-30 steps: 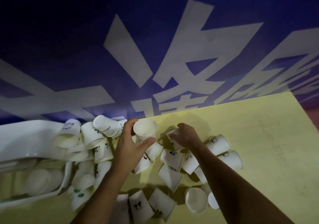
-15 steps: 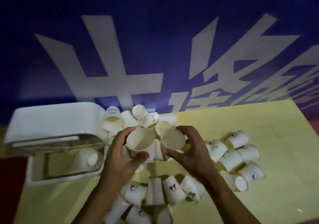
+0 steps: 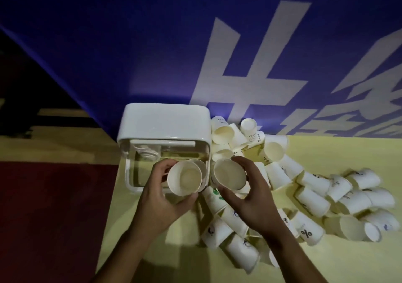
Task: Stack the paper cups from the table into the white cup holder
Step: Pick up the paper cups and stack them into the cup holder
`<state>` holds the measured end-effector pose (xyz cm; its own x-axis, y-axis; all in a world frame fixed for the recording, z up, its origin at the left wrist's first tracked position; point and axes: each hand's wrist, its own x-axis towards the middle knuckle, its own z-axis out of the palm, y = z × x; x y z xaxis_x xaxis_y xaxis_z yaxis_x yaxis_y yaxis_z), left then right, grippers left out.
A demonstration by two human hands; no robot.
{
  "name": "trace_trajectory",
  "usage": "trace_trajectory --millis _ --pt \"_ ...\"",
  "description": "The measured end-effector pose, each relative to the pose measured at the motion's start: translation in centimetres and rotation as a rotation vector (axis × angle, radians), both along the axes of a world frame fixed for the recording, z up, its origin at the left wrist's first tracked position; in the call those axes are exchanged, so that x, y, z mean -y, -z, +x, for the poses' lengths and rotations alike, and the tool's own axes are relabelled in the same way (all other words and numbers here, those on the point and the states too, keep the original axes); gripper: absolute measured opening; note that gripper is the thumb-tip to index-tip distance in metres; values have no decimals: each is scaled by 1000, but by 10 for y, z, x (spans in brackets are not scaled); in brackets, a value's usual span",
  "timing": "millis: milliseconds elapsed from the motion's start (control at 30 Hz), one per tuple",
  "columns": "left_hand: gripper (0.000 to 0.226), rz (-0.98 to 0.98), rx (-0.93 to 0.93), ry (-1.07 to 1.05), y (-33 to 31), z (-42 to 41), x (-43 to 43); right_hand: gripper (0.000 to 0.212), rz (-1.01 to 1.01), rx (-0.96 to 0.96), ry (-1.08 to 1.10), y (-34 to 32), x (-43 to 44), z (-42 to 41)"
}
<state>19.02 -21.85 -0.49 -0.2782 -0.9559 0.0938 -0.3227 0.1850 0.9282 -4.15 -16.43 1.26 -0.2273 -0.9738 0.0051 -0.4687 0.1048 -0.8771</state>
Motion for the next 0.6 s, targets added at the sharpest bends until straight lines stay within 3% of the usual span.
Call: trace_trajectory --millis 267,433,600 --pt "78 14 102 1 22 -5 26 64 -5 -51 121 6 11 5" --pt "86 48 260 39 38 -19 35 65 17 -55 167 8 3 -6" --pt "76 94 363 57 47 -32 42 64 17 -39 180 13 -1 -10"
